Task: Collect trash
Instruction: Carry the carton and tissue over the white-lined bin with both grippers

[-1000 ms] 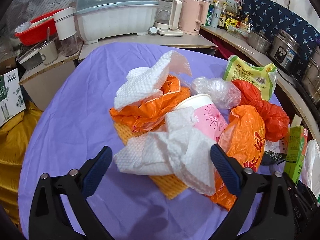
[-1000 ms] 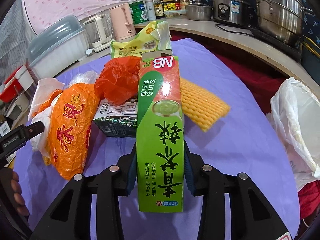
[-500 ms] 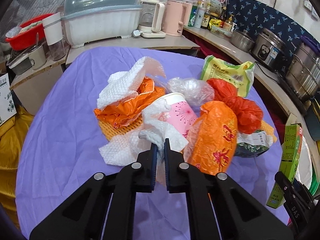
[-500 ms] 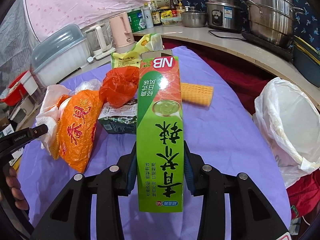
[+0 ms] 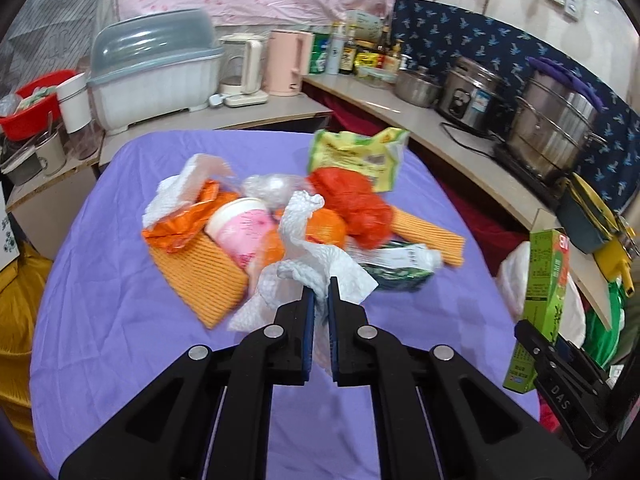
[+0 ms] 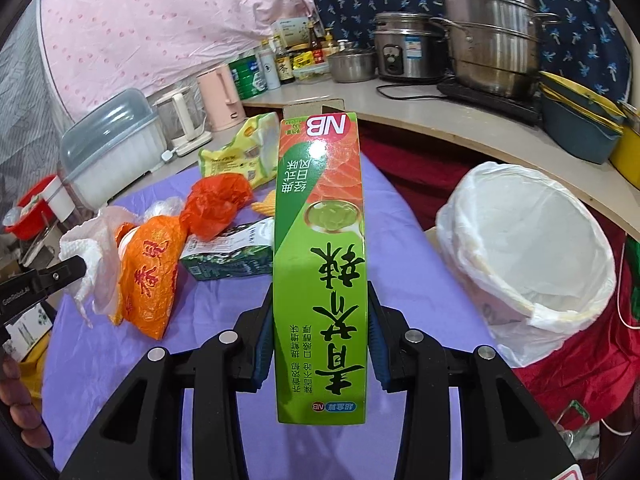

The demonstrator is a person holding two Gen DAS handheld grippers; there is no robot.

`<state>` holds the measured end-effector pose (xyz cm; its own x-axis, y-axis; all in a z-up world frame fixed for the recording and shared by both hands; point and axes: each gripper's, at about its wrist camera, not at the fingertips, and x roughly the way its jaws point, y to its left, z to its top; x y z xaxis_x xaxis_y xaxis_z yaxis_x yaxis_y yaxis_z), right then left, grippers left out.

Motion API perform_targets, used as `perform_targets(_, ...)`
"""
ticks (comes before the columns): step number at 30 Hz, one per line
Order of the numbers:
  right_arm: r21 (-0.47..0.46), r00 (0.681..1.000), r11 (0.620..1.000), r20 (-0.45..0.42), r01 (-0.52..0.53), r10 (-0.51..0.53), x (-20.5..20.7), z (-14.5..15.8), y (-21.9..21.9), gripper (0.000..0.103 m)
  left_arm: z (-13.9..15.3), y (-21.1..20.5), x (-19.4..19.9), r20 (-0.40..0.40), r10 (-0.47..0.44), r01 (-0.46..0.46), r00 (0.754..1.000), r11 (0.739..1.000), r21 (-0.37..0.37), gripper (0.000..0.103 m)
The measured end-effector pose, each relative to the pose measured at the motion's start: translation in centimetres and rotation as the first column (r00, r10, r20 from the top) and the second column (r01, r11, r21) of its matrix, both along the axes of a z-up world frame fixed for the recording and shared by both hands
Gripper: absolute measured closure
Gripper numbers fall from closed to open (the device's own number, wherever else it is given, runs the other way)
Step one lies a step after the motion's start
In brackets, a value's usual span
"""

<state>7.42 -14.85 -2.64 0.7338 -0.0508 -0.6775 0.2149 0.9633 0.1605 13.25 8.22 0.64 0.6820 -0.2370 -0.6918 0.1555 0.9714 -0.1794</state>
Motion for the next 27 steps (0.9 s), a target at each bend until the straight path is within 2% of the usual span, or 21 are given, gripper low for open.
perform_targets(6,0.012,0.998,0.998,0.015,0.068,-0.068,-2.8,0.5,-3.8,0.065,1.0,-5.4,-2.2,0.018,-0.108,0.107,0.994,0.994,0.005,0.097)
perform_targets(11,0.027,0.989,0.989,0.017,0.144,-0.145,-5.1,0.3,-7.8,0.065,1.5,-10.3,-3.7,0.028,-0.206,0.206,0.978,0.979,0.012,0.097)
perform_targets(20,0.042,0.956,0.956,-0.002,0.292,-0.292,-8.8,-0.6,-15.6,0.065,1.1,-19.5,-4.7,0.001,-0.365,0.365,0.931,0.931,-0.009,0.097)
perform_targets(27,0.049,0.936,0.935,-0.025,0.351,-0.350,-9.4,-1.2,-20.2,0.065,0.8,-25.4,-4.2,-0.031,-0.458,0.456,0.888,0.888,-0.051,0.097)
